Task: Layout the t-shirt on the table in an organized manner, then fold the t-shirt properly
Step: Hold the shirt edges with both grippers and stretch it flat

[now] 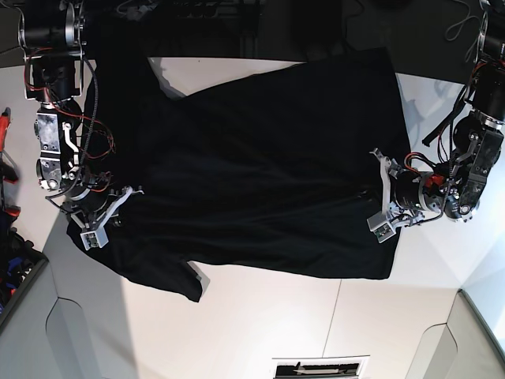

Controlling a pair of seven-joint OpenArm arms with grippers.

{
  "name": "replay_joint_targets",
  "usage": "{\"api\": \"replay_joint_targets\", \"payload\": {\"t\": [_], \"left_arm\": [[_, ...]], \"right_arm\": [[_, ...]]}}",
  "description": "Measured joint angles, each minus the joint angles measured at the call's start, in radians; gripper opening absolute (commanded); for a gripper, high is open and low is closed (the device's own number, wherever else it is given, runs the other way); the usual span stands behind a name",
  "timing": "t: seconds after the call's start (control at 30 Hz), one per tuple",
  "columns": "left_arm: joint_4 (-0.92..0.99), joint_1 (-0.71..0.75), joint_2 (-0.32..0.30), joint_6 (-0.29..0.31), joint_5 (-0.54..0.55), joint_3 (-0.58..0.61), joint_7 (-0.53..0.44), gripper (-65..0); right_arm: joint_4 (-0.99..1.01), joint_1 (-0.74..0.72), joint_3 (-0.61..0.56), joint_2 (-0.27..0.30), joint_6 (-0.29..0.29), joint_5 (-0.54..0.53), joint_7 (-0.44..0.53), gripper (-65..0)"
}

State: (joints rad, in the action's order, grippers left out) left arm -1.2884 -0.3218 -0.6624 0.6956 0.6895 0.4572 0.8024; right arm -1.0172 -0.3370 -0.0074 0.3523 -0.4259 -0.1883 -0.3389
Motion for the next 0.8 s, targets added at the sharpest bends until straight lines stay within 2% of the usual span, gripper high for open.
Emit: {"api": "replay_joint_targets", "payload": {"t": [0.1,0.17,0.33,0.4,0.47,0.63,0.8], "left_arm": [[0.063,0.0,-0.001,0.001,0.016,0.0,-0.023,-53.1],[0.107,-0.006,-0.001,0.01,0.026,0.0,-0.055,-53.1],[0.179,-0.01,0.014,0.025,0.005,-0.007,-0.129,-53.1],[0.188,-0.017,0.026,0.029,-0.028,-0.008,-0.135,-53.1],[0.191,-0.019,0.031,0.028,-0.042,-0.01,-0.14,-53.1],[0.193,-0.019,0.031,0.028,-0.045,-0.01,-0.146,-53.1],[0.194,-0.023,0.031,0.028,-0.046,-0.011,-0.145,-53.1]], "right_arm": [[-0.002,0.018,0.0,0.027,0.013,-0.014,0.035,-65.0],[-0.003,0.013,0.0,0.042,0.033,-0.008,0.016,-65.0],[-0.013,0.01,0.001,0.064,0.034,-0.061,-0.017,-65.0],[-0.043,0.011,0.023,0.063,0.039,-0.087,-0.091,-65.0],[-0.097,0.022,0.058,0.06,0.077,-0.103,-0.167,-65.0],[-0.319,0.095,0.147,0.066,0.088,-0.171,-0.271,-65.0],[-0.491,0.17,0.164,0.065,0.085,-0.224,-0.353,-65.0]]}}
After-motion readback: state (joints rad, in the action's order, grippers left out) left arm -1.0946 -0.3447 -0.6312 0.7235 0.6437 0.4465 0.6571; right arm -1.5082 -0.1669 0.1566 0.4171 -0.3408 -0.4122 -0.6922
